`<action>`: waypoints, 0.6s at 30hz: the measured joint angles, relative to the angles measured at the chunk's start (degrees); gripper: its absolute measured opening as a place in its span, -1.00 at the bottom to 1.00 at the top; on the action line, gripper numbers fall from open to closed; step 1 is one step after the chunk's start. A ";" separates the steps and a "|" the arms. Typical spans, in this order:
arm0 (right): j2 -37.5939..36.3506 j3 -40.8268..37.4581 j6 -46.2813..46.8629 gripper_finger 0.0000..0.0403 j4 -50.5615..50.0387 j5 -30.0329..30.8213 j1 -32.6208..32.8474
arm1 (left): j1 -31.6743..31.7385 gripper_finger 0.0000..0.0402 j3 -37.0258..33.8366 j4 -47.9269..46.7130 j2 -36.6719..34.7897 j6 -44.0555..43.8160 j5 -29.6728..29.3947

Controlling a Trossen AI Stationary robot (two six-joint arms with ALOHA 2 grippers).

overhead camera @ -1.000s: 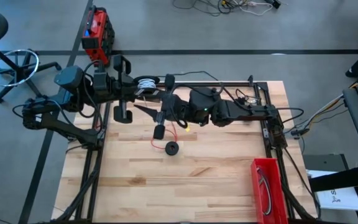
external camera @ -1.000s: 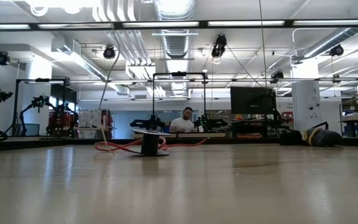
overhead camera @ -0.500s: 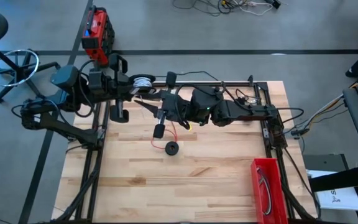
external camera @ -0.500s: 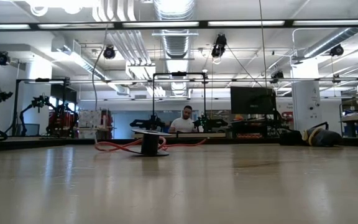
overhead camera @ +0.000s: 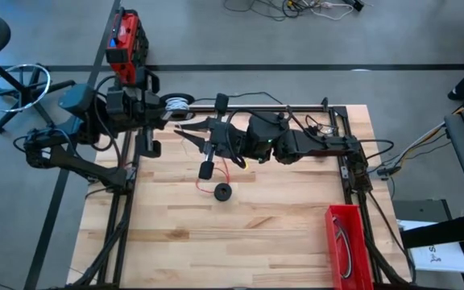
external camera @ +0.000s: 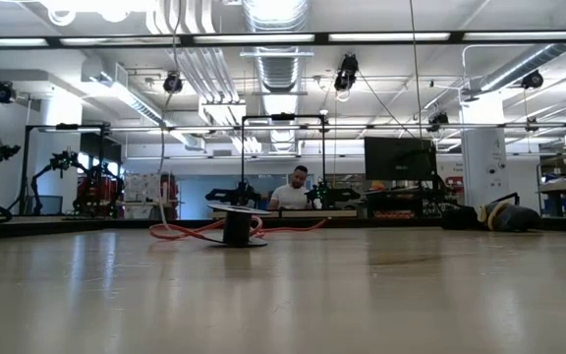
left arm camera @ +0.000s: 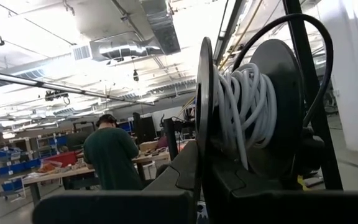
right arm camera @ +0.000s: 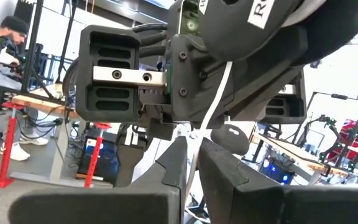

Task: Coil cords
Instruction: Uncoil the white wire from the spool

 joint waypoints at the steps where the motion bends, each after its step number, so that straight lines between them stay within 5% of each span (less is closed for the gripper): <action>1: 0.00 0.00 0.00 -0.84 -0.02 0.01 0.00 | 0.00 -1.00 0.00 0.01 -0.06 0.00 0.00; 18: 0.00 0.02 -6.52 -0.98 -0.15 0.05 1.20 | 0.00 -1.00 0.00 -1.60 -0.80 0.00 -0.48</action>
